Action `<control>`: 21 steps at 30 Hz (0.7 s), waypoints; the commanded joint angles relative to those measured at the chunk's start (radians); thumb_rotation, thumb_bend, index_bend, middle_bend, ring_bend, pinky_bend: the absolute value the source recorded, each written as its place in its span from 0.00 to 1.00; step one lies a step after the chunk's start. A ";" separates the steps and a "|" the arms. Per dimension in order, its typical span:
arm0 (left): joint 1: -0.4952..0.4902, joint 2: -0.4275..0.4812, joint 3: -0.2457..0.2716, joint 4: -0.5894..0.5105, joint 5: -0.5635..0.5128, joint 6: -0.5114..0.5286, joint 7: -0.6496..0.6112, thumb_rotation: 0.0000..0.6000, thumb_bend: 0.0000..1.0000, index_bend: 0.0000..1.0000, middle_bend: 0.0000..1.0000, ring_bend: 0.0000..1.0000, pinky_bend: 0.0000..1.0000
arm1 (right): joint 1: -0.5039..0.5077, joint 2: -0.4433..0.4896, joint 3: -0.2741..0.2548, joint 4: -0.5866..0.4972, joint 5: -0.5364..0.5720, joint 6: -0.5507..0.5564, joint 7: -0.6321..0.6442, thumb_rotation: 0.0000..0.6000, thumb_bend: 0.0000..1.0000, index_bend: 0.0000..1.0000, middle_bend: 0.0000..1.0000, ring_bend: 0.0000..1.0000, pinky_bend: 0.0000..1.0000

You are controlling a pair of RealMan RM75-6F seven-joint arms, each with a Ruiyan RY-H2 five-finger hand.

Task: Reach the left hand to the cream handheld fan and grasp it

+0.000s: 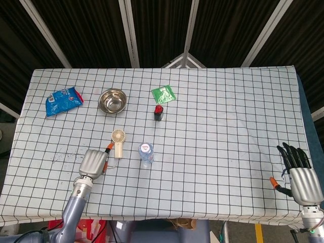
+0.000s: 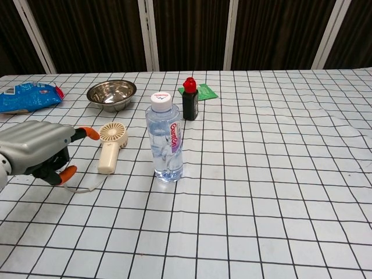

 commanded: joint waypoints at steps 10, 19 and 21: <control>-0.048 -0.047 -0.001 0.039 -0.037 0.007 0.017 1.00 0.66 0.15 0.89 0.72 0.76 | 0.000 0.002 -0.001 -0.001 0.000 0.000 0.002 1.00 0.28 0.07 0.00 0.00 0.00; -0.065 -0.064 0.013 0.060 -0.056 0.017 0.020 1.00 0.66 0.15 0.89 0.72 0.76 | 0.001 0.002 -0.002 -0.001 0.000 -0.001 0.003 1.00 0.28 0.07 0.00 0.00 0.00; -0.070 -0.066 0.013 0.064 -0.061 0.019 0.019 1.00 0.66 0.15 0.89 0.72 0.76 | 0.001 0.003 -0.002 -0.002 0.000 -0.001 0.004 1.00 0.28 0.07 0.00 0.00 0.00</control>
